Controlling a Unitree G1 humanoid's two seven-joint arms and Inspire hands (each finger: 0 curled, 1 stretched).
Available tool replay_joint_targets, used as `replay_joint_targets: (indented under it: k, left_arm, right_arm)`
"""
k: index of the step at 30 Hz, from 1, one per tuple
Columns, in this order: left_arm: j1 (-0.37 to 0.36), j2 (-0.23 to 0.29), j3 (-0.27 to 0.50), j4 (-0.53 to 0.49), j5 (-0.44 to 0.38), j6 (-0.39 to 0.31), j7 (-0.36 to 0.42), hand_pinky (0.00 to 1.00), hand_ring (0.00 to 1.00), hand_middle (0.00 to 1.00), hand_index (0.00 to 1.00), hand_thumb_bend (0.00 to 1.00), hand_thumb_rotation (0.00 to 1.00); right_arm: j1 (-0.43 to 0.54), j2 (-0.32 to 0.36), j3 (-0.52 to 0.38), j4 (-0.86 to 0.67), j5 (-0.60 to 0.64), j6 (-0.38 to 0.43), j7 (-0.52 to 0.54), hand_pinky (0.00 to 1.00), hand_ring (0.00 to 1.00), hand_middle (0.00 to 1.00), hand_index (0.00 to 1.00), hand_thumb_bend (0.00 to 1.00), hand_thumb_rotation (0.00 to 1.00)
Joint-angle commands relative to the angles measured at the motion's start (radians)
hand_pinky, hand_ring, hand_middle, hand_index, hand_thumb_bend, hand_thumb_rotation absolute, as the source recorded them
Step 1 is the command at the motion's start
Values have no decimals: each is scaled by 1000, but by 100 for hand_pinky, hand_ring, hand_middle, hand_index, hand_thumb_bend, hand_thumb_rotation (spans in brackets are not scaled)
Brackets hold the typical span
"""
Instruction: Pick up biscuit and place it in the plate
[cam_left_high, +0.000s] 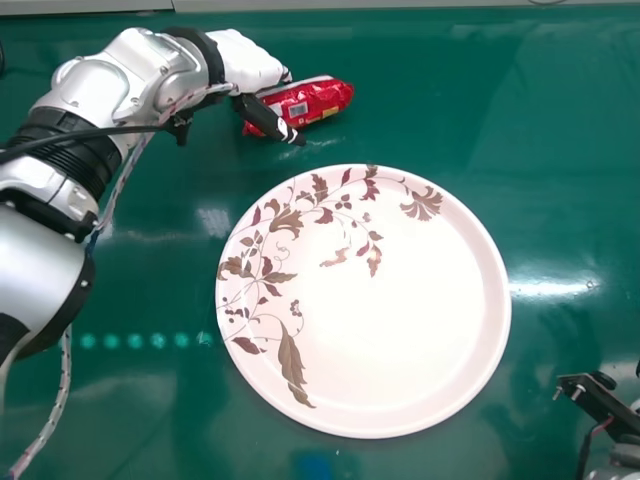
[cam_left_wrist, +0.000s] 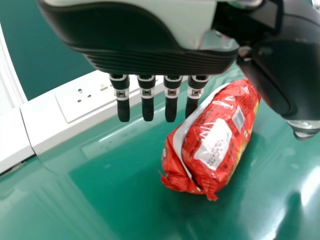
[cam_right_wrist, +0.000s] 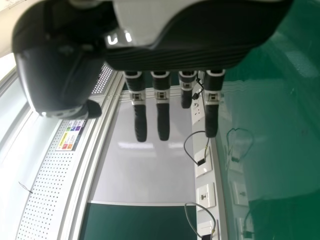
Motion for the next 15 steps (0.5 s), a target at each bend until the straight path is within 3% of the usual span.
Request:
replay_joint_targets:
  k: [1,7,9,10,12,13,14,15]
  left_arm:
    - [-15,-33,-34,34,28,28,-3,94,97,98,96,100,69]
    - [-38,-79,-94,107,73,57,41,93,96,96,94,98,67]
    - [-44,-96,-122,130,97,70,50,92,96,95,93,89,62]
    - [-45,-104,-138,143,111,75,64,90,94,93,90,82,53]
    - [-42,-126,-163,175,133,97,87,77,80,79,77,68,33]
    - [-39,-135,-168,189,134,108,97,64,69,69,71,63,19]
    - [-35,-142,-170,199,132,114,107,41,48,57,59,56,8]
    - [-33,-146,-169,204,127,117,116,29,36,52,54,54,4]
  right_arm:
    - [10,48,34,-15,-2,-3,-9,66,76,76,72,55,19]
    - [16,53,38,-19,-15,-14,-18,69,77,78,73,54,19]
    - [20,60,40,-22,-14,-15,-23,70,78,78,74,54,19]
    - [21,63,41,-23,-13,-17,-25,70,78,78,73,55,18]
    - [26,65,41,-23,-6,-24,-25,70,77,78,74,54,18]
    - [27,66,42,-22,-3,-27,-25,70,77,79,74,54,17]
    - [28,68,43,-22,-1,-30,-25,70,77,79,74,54,17]
    - [29,70,44,-22,2,-32,-26,70,77,79,75,54,17]
